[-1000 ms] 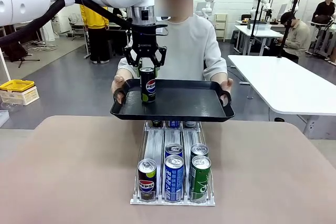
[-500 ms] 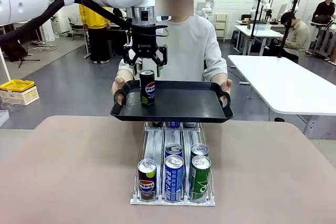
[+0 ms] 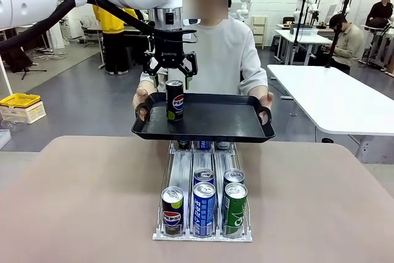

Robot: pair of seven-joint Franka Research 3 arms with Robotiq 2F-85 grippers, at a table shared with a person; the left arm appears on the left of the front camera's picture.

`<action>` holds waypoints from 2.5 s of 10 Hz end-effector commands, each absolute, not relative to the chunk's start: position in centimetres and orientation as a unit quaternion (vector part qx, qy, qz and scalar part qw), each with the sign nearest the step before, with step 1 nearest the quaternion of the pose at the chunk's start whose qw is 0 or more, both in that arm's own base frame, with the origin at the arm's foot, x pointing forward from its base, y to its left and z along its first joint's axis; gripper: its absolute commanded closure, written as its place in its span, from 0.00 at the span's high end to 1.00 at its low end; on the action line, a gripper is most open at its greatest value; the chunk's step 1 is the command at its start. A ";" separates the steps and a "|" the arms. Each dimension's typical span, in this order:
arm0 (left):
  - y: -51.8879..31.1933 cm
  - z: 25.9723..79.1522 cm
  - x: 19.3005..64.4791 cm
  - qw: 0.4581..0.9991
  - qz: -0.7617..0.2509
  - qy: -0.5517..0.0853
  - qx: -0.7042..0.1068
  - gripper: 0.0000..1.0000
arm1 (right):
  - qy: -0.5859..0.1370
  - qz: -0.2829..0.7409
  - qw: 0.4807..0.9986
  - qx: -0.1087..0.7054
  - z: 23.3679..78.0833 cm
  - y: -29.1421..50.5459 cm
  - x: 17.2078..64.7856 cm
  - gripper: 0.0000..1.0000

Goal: Retrieve and hand over the desired beverage to the person.
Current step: Place the picked can on the Handle tray extended by the person, then pick up another can of the same type that the person held from the Automatic Can Dispenser.

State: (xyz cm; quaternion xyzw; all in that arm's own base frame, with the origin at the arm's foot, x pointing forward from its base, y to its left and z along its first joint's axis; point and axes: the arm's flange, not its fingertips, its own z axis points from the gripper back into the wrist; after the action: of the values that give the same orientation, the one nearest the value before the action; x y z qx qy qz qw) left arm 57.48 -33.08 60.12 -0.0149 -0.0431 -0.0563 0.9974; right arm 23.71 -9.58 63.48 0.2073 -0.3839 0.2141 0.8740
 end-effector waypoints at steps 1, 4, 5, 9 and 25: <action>-32.6 62.9 56.7 0.997 -0.062 -0.034 -0.020 1.00 | -0.384 0.220 0.870 0.216 63.4 -9.5 23.9 1.00; -31.9 73.2 45.0 0.988 -0.122 -0.087 -0.046 1.00 | -0.384 0.220 0.870 0.216 63.4 -9.5 23.9 1.00; -30.7 74.1 41.3 0.985 -0.132 -0.107 -0.036 1.00 | -0.384 0.220 0.870 0.216 63.4 -9.5 23.9 1.00; -24.9 68.5 32.4 0.979 -0.184 -0.076 -0.054 1.00 | -0.384 0.220 0.870 0.216 63.4 -9.5 23.9 1.00; -14.4 68.4 28.1 0.945 -0.260 -0.114 -0.164 1.00 | -0.384 0.220 0.870 0.216 63.4 -9.5 23.9 1.00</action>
State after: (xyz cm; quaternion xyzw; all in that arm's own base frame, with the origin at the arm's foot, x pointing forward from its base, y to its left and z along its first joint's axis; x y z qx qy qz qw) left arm 28.13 -17.22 66.92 -0.0938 -0.0746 -0.2068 0.9710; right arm 23.74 -9.58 63.45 0.2071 -0.3832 0.2139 0.8744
